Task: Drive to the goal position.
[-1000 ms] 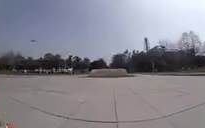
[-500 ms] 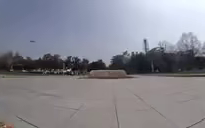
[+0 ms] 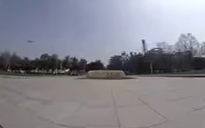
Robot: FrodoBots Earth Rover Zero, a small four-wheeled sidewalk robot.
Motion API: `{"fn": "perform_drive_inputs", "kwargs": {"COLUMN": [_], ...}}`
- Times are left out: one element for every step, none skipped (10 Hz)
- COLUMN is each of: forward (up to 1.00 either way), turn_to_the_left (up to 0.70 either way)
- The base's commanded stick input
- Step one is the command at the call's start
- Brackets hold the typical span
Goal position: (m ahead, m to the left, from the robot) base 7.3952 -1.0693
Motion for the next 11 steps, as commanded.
{"fn": "perform_drive_inputs", "kwargs": {"forward": [1.0, 1.0, 1.0, 1.0, 1.0, 1.0, 1.0, 1.0, 1.0, 1.0, 1.0], "turn_to_the_left": [0.0, 0.0, 0.0, 0.0, 0.0, 0.0, 0.0, 0.0, 0.0, 0.0, 0.0]}}
